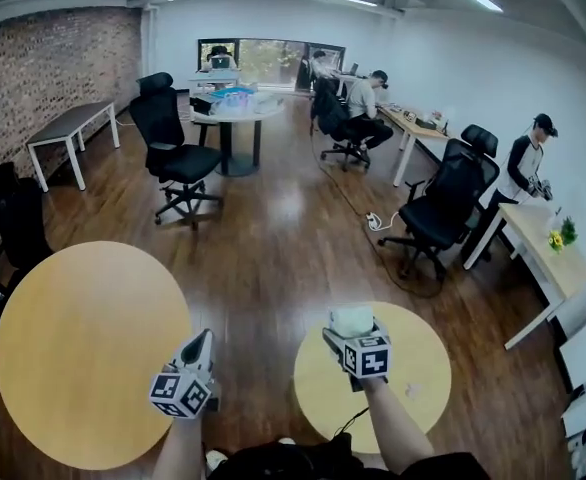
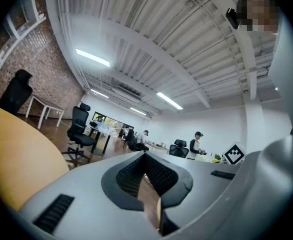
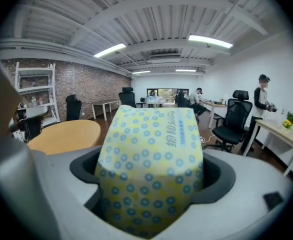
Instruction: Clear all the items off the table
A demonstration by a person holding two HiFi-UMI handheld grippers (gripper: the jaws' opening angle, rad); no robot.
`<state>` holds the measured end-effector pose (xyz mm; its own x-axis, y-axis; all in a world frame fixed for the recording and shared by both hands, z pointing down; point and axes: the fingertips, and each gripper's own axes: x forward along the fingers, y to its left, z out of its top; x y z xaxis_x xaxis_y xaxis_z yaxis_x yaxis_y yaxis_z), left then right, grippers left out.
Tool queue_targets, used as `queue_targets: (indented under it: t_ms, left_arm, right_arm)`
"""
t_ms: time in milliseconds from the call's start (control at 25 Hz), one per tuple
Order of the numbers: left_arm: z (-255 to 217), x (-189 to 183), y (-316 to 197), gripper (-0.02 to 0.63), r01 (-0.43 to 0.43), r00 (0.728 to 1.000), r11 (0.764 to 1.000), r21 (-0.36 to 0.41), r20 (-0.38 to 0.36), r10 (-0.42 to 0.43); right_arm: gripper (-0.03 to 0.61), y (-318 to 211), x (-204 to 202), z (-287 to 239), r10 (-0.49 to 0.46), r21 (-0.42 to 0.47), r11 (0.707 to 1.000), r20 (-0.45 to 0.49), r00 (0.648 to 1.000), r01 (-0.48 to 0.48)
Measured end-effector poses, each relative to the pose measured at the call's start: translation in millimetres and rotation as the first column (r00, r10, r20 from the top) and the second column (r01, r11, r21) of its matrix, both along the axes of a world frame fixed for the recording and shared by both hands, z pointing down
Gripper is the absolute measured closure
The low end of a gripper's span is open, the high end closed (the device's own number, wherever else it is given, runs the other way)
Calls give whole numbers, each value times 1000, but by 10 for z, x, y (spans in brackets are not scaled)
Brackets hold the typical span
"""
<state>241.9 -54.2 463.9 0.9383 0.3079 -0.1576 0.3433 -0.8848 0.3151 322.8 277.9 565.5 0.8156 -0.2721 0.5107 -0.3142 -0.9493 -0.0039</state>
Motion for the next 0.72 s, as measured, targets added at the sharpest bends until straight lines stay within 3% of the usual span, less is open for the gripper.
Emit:
queue_targets:
  t_ms: [280, 720]
  left_arm:
    - [231, 346, 689, 623, -196, 980, 980, 30, 46, 195]
    - [432, 489, 1162, 623, -306, 948, 951, 51, 113, 299]
  right_arm:
    - [63, 705, -178, 243, 164, 15, 986, 45, 985, -165]
    - [63, 1077, -595, 880, 265, 55, 958, 201, 943, -281]
